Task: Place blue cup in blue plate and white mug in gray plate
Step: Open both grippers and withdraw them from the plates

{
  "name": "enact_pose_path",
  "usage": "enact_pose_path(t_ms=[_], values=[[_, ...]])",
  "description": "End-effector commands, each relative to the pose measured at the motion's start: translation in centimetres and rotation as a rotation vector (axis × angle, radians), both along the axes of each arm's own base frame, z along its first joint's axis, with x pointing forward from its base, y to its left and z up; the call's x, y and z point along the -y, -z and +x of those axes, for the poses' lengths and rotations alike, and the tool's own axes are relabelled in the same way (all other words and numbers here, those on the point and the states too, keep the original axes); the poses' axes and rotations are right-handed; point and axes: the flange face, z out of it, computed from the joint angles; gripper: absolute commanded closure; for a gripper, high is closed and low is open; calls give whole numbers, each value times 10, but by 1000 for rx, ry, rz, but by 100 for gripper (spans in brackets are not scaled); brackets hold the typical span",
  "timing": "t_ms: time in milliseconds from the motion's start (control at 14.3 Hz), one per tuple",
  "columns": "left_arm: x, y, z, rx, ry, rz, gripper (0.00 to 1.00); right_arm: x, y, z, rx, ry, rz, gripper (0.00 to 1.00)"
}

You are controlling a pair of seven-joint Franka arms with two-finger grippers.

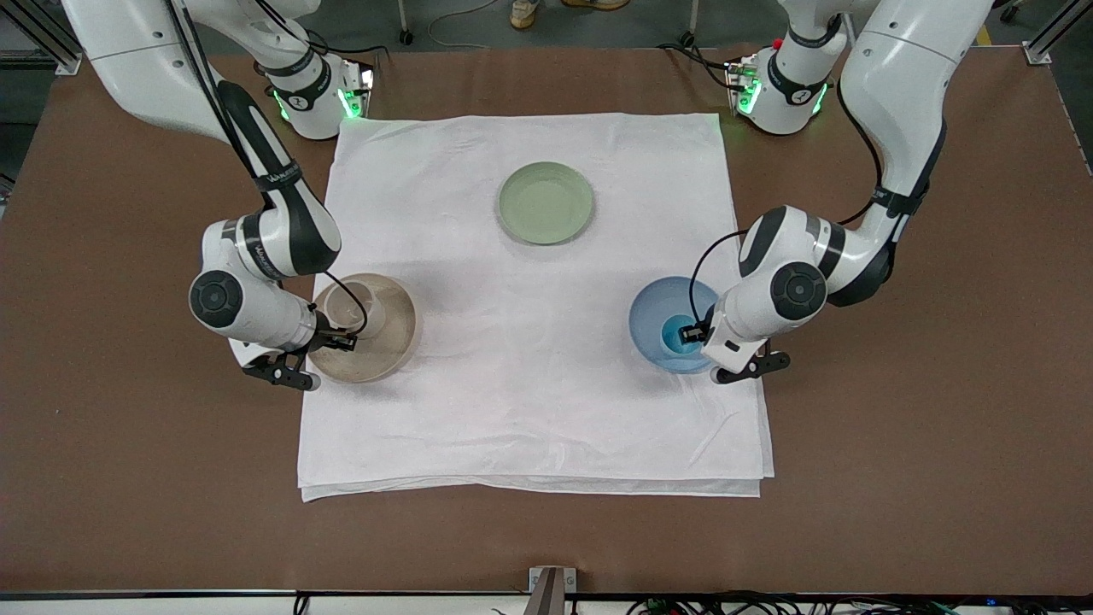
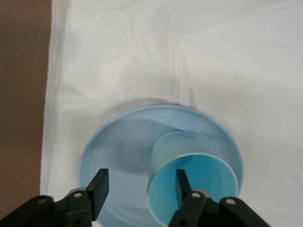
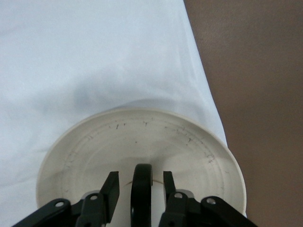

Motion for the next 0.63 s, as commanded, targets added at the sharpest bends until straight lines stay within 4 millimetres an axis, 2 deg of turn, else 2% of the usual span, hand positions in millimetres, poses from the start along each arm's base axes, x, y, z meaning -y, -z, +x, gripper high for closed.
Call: enact_pose_path(t_ms=[0, 70, 209, 349, 419, 558], values=[[-19, -109, -1, 72, -16, 28, 0, -7, -59, 18, 58, 49, 10, 0], [-33, -140, 4, 96, -28, 39, 0, -4, -86, 27, 35, 42, 6, 0], [-65, -199, 18, 124, -65, 56, 0, 19, -147, 46, -7, -33, -5, 0], [-91, -249, 26, 108, -37, 74, 0, 68, -194, 54, -57, -159, 11, 0], [-107, -268, 26, 96, -15, 93, 0, 96, -210, 52, -85, -206, 23, 0], [-126, -301, 20, 103, 45, 120, 0, 132, -236, 41, -137, -264, 32, 0]])
